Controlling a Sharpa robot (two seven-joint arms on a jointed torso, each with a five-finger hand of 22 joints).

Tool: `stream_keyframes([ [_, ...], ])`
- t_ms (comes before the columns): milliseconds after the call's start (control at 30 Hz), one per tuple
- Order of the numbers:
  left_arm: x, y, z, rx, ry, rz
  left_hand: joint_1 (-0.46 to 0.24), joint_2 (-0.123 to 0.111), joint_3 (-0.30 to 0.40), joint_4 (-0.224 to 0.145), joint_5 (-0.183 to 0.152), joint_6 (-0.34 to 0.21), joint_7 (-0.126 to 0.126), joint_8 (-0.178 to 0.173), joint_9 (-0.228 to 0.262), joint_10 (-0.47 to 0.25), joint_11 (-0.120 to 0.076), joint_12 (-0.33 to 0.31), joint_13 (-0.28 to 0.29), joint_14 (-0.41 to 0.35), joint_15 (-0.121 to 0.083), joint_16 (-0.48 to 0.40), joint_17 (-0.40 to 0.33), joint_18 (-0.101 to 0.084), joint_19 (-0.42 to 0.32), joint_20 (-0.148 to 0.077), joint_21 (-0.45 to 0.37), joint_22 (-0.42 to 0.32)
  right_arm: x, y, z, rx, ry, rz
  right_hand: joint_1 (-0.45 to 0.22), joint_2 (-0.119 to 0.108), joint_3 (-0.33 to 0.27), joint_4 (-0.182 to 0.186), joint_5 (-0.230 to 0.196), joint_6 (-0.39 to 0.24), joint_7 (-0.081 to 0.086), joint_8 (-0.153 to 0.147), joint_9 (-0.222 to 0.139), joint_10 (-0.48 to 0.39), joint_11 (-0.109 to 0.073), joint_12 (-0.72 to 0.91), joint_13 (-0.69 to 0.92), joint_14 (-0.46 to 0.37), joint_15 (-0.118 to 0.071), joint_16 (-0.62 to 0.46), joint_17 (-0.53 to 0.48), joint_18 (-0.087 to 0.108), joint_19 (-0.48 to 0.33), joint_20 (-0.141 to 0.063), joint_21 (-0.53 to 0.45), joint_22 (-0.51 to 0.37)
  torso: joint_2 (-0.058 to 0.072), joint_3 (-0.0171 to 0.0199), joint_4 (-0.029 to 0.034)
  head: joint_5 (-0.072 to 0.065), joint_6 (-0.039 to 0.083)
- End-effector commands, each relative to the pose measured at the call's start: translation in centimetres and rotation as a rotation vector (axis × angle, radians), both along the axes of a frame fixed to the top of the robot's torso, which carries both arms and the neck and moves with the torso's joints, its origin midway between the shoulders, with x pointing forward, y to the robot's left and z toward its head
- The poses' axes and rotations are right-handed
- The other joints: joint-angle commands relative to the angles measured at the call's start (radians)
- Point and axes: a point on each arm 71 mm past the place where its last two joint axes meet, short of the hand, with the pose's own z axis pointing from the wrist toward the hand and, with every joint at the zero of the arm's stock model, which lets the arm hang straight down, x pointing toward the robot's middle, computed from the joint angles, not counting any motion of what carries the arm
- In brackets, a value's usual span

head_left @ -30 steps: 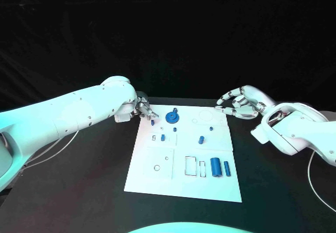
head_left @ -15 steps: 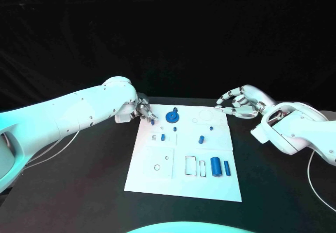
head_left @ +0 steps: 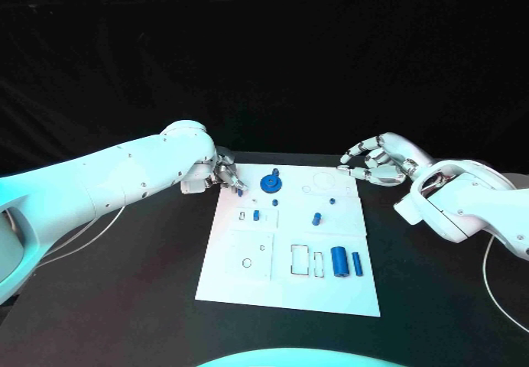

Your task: Assemble the parts on the task board

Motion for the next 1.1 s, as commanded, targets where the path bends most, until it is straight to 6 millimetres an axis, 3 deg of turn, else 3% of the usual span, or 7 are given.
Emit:
stream_keyframes([
  [33, 0.0, -0.4, 0.0, -0.029, 0.000, -0.011, 0.029, 0.007, 0.016, -0.004, 0.003, 0.008, 0.000, -0.001, -0.003, -0.003, -0.003, 0.006, -0.003, 0.091, 0.000, -0.001, 0.223, 0.004, -0.001, 0.005, -0.001, 0.002, 0.0, 0.1, 0.0, -0.004, 0.001, 0.015, -0.005, 0.005, -0.004, -0.001, 0.006, -0.001, -0.006, 0.007, 0.001, -0.003, -0.006, -0.001, 0.132, 0.076, -0.003, -0.005, 0.124, 0.012, -0.001, -0.002, -0.005, 0.083, 0.000, -0.0002, -0.0006, 0.002, -0.002],
  [200, 0.1, -0.4, 0.1, -0.060, -0.011, -0.003, 0.155, 0.035, 0.122, -0.078, 0.002, -0.003, -0.006, 0.009, -0.001, -0.006, -0.010, 0.003, -0.008, 0.093, -0.007, 0.002, 0.228, 0.003, 0.000, 0.001, 0.001, 0.007, 0.0, 0.1, -0.1, -0.004, 0.001, 0.015, -0.004, 0.006, -0.004, -0.001, 0.007, -0.001, -0.006, 0.007, 0.001, -0.002, -0.006, 0.000, 0.132, 0.076, -0.004, -0.005, 0.124, 0.012, -0.001, -0.002, -0.005, 0.083, 0.000, 0.0008, -0.0001, 0.002, -0.003],
  [300, 0.1, -0.4, 0.1, -0.075, -0.014, -0.001, 0.182, 0.024, 0.210, -0.122, 0.002, -0.010, -0.001, 0.025, 0.007, -0.001, -0.005, 0.002, -0.011, 0.093, -0.005, 0.003, 0.229, 0.002, 0.001, 0.003, 0.004, 0.013, 0.0, 0.1, -0.1, -0.005, 0.001, 0.015, -0.004, 0.006, -0.004, -0.001, 0.007, -0.001, -0.006, 0.007, 0.001, -0.002, -0.006, 0.000, 0.132, 0.076, -0.004, -0.005, 0.124, 0.012, -0.001, -0.002, -0.005, 0.083, 0.000, 0.0005, -0.0001, 0.003, -0.003],
  [333, 0.1, -0.4, 0.1, -0.079, -0.014, 0.000, 0.172, 0.015, 0.256, -0.137, 0.001, -0.012, 0.003, 0.036, 0.013, 0.003, -0.004, 0.002, -0.014, 0.093, -0.001, 0.003, 0.229, 0.002, 0.001, 0.005, 0.005, 0.014, 0.0, 0.1, -0.1, -0.005, 0.001, 0.015, -0.004, 0.006, -0.004, -0.001, 0.007, -0.001, -0.006, 0.007, 0.001, -0.002, -0.006, 0.000, 0.132, 0.076, -0.004, -0.005, 0.124, 0.012, -0.001, -0.002, -0.005, 0.083, 0.000, 0.0006, -0.0001, 0.004, -0.003],
  [500, 0.1, -0.2, 0.1, -0.099, -0.012, 0.010, 0.150, -0.003, 0.332, -0.175, 0.003, -0.012, 0.002, 0.057, 0.025, 0.009, -0.005, 0.005, -0.014, 0.093, -0.001, 0.003, 0.229, 0.002, 0.001, 0.007, 0.007, 0.017, 0.0, 0.1, -0.1, -0.005, 0.001, 0.015, -0.004, 0.006, -0.004, -0.001, 0.007, -0.001, -0.006, 0.007, 0.001, -0.002, -0.006, 0.000, 0.132, 0.076, -0.004, -0.005, 0.124, 0.012, -0.001, -0.002, -0.005, 0.083, -0.001, 0.0007, 0.0000, 0.006, -0.005],
  [867, -1.6, 1.0, 0.7, -0.214, -0.014, 0.044, 0.100, -0.040, 0.432, -0.230, 0.019, 0.006, -0.005, 0.088, 0.036, 0.042, -0.013, 0.029, 0.008, 0.091, -0.009, -0.001, 0.221, 0.001, 0.006, 0.003, 0.012, 0.027, -0.1, -0.1, -0.1, -0.006, 0.001, 0.011, -0.003, 0.007, -0.004, -0.001, 0.009, -0.001, -0.006, 0.007, 0.001, -0.002, -0.006, 0.000, 0.132, 0.076, -0.004, -0.005, 0.123, 0.012, -0.001, -0.003, -0.005, 0.083, -0.002, 0.0007, 0.0039, 0.012, -0.003],
  [1100, -3.8, 1.8, 1.5, -0.264, -0.058, 0.037, 0.068, -0.060, 0.464, -0.250, 0.064, 0.023, -0.013, 0.100, 0.037, 0.069, -0.020, 0.046, 0.028, 0.090, -0.016, -0.004, 0.216, -0.003, 0.016, -0.003, 0.023, 0.045, -0.1, -0.2, -0.1, -0.007, 0.002, 0.008, -0.003, 0.007, -0.005, -0.001, 0.010, -0.001, -0.006, 0.008, 0.001, -0.003, -0.006, -0.001, 0.132, 0.075, -0.004, -0.006, 0.122, 0.012, -0.001, -0.003, -0.006, 0.083, -0.001, 0.0012, 0.0038, 0.016, -0.003],
])
